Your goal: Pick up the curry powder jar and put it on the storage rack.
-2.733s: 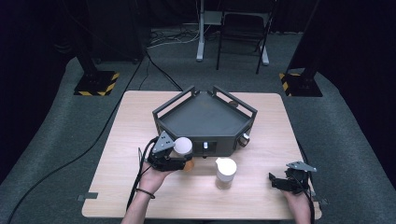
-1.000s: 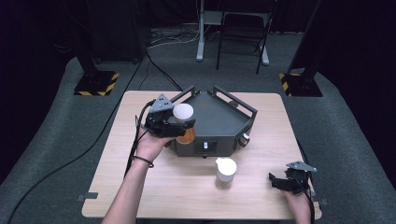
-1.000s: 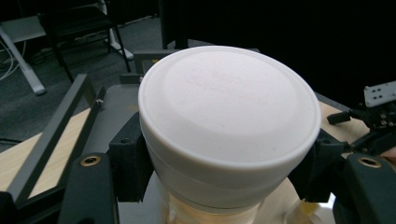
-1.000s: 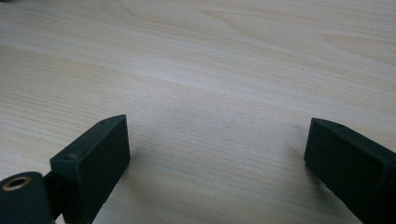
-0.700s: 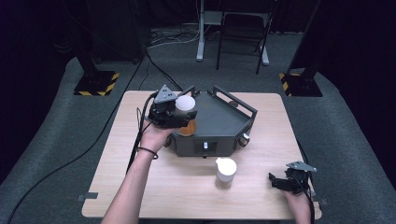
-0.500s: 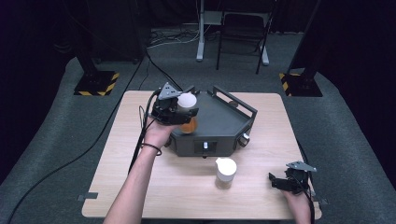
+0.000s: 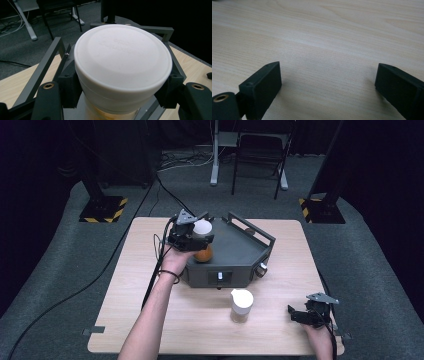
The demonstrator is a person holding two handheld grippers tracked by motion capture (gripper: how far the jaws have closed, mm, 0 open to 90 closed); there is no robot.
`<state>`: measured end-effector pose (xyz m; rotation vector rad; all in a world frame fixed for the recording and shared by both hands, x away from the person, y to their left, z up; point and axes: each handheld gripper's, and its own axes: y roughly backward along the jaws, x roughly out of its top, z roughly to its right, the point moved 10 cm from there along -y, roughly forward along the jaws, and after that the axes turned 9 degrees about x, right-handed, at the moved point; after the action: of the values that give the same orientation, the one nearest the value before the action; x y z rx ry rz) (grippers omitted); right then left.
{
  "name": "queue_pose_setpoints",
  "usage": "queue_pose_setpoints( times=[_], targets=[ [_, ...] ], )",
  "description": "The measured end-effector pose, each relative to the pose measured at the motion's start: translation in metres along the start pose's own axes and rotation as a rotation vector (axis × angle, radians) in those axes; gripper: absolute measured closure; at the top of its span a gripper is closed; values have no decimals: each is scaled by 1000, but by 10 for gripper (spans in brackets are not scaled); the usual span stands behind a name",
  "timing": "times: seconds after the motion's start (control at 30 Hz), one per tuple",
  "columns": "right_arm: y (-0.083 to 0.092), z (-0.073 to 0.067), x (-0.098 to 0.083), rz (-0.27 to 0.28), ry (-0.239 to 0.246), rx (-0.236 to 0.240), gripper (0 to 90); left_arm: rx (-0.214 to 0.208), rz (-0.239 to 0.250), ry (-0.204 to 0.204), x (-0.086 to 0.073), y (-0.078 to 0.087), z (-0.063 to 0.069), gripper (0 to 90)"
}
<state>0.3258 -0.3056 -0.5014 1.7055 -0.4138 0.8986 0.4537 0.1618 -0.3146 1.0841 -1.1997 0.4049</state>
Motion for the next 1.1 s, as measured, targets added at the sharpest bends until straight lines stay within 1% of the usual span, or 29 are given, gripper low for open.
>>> queue_pose_setpoints(
  times=[0.3, 0.47, 0.6, 0.73, 0.77, 0.8, 0.87, 1.0, 1.03, 1.1],
  targets=[
    [0, 0, 0, 0, 0, 0, 57, 6, -31, -3, -1, -6, 0, 334],
    [0, 0, 0, 0, 0, 0, 57, 5, -27, 5, -2, -7, 0, 332],
    [0, 0, 0, 0, 1, 0, 57, 4, -40, 28, -2, -7, -4, 326],
    [0, 0, 0, 0, 1, 0, 56, -11, -38, 51, -6, -5, -7, 271],
    [0, 0, 0, 0, 1, 0, 56, -15, -39, 48, -7, -5, -8, 260],
    [0, 0, 0, 0, 1, 0, 57, -10, -36, 45, -8, -4, -8, 244],
    [0, 0, 0, 0, 1, 0, 57, -13, -34, 50, -11, -2, -10, 217],
    [0, 0, 0, 0, 1, 0, 57, -6, -32, 54, -15, 6, -14, 194],
    [0, 0, 0, 0, 1, 0, 57, 0, -36, 49, -15, 8, -15, 186],
    [0, 0, 0, 0, 0, 0, 57, -3, -24, 50, -18, 13, -16, 178]
  ],
)
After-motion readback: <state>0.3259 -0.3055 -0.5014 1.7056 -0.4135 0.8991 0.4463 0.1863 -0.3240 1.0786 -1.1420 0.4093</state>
